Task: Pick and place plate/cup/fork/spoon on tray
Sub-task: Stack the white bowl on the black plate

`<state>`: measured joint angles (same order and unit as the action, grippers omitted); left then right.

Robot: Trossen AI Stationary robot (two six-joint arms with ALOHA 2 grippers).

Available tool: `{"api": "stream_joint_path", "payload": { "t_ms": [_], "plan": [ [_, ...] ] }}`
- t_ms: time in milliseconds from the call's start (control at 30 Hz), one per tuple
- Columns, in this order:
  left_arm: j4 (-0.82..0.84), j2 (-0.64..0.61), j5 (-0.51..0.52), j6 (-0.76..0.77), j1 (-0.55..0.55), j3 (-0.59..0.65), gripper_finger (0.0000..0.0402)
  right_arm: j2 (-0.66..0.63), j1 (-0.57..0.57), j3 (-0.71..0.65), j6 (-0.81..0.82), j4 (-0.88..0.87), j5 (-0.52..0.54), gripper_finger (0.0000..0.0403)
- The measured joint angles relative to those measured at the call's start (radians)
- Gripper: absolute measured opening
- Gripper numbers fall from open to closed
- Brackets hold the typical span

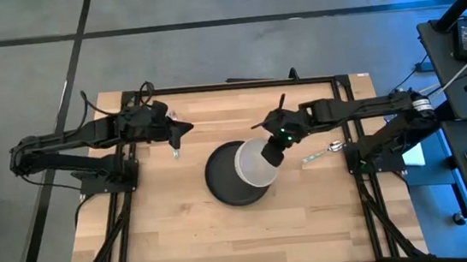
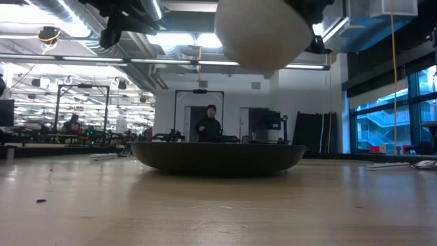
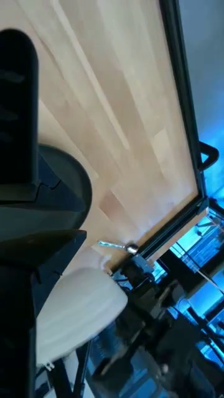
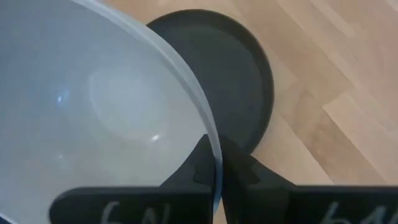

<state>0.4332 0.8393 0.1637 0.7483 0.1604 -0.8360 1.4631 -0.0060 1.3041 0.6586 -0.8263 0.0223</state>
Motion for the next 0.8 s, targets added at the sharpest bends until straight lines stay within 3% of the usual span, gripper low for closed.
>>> {"api": "stream_joint_path", "payload": {
  "t_ms": [800],
  "plan": [
    [-0.049,-0.171,0.011,-0.074,0.005,0.000,0.0050,0.222,-0.120,0.053,0.187,0.015,-0.165,0.0007]
  ]
}}
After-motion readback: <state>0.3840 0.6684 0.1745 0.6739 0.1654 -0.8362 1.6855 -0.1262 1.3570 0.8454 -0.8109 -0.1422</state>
